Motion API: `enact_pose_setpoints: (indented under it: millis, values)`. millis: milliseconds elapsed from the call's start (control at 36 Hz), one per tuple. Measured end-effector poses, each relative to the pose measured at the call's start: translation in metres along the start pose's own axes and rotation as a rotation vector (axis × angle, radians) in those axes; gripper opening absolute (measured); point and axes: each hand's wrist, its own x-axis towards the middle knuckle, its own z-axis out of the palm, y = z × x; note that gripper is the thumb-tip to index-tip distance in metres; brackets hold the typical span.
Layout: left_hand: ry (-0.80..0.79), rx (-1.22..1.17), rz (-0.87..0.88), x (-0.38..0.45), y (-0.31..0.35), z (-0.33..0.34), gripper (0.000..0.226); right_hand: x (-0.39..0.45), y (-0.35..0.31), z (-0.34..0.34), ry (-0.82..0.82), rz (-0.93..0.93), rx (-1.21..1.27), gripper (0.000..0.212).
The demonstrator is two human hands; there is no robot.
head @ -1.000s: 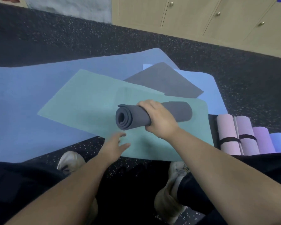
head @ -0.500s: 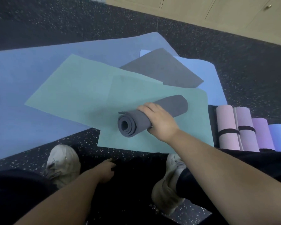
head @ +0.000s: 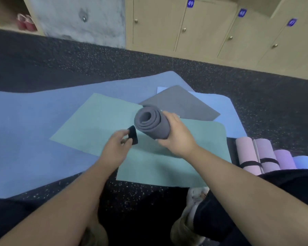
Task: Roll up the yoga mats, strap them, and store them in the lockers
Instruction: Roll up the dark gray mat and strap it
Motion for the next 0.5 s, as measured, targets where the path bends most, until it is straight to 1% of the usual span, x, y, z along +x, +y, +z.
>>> enact_pose_setpoints:
  millis: [111,278,389,500]
  values:
    - [0.150,-0.090,0.165,0.000,0.058,-0.044,0.027,0.004,-0.034,-0.027,0.067,-0.039,0.068,0.076]
    - [0.230,-0.177,0.364,-0.009,0.134,-0.102,0.027,0.017,-0.080,-0.073,0.093,-0.103,0.092,0.073]
    - [0.237,-0.169,0.390,-0.015,0.168,-0.128,0.030,0.026,-0.103,-0.092,0.115,-0.139,0.113,0.077]
    - [0.191,-0.353,0.375,-0.025,0.189,-0.143,0.024,0.025,-0.111,-0.094,0.161,-0.135,0.180,0.076]
